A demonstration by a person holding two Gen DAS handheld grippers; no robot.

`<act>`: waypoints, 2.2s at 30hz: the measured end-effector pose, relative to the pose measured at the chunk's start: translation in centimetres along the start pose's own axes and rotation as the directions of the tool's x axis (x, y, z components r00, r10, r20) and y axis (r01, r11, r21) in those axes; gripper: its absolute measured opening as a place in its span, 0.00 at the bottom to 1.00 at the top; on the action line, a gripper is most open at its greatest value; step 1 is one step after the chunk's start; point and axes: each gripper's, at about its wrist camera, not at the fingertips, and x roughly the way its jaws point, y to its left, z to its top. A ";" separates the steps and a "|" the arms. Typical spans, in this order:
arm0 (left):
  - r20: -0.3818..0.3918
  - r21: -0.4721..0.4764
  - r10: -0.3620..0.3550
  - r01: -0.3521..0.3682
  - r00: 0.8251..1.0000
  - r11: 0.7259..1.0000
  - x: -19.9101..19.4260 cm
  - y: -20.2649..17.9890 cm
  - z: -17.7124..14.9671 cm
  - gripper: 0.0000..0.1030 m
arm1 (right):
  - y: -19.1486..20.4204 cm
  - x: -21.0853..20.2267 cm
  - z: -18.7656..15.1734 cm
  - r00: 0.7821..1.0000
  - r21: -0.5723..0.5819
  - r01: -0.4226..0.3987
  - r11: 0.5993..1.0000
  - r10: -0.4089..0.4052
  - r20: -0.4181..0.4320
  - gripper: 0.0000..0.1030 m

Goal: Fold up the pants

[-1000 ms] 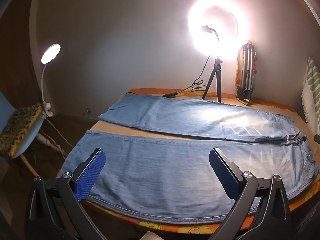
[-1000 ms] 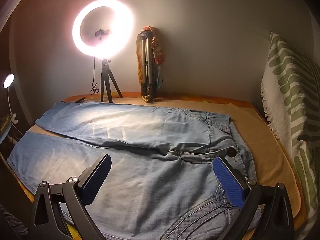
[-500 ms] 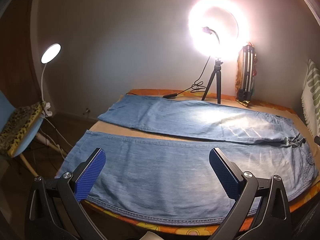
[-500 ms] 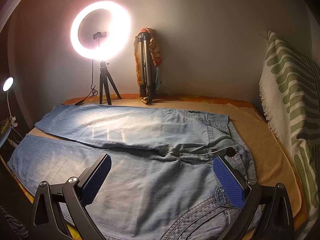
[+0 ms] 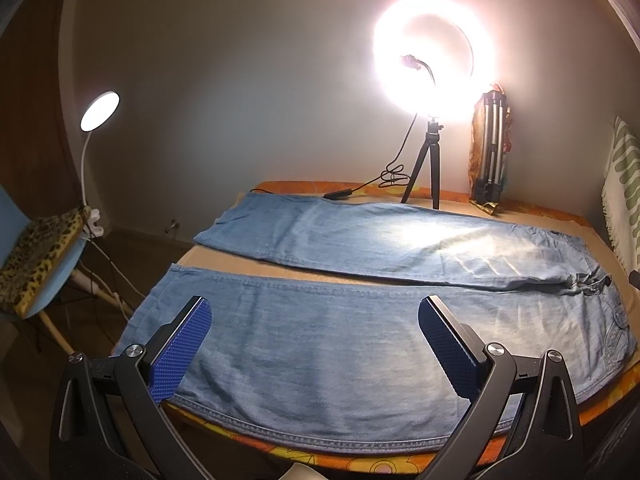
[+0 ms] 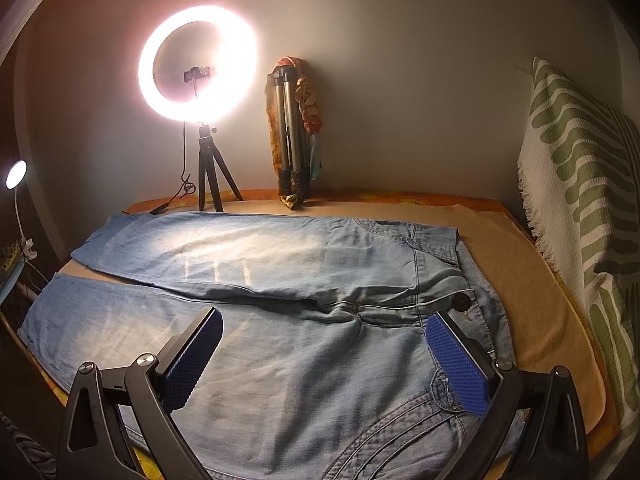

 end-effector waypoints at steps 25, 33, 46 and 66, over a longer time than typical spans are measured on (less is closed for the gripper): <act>0.009 0.003 0.007 -0.007 1.000 1.000 -0.1 0.1 0.0 1.00 | 0.2 0.1 -0.1 1.000 0.006 -0.009 1.000 0.009 -0.001 1.00; 0.008 0.004 0.007 -0.007 1.000 1.000 0.0 0.0 0.1 1.00 | 0.2 0.1 -0.1 1.000 0.007 -0.010 1.000 0.010 -0.003 1.00; -0.005 0.012 -0.016 0.017 1.000 1.000 0.6 -0.8 0.0 1.00 | 0.3 0.3 0.0 1.000 0.017 -0.025 1.000 0.025 -0.005 1.00; -0.050 0.023 -0.060 0.061 0.997 0.998 6.1 -3.1 4.2 1.00 | 0.7 6.0 6.9 0.986 -0.133 -0.165 0.977 0.159 -0.052 1.00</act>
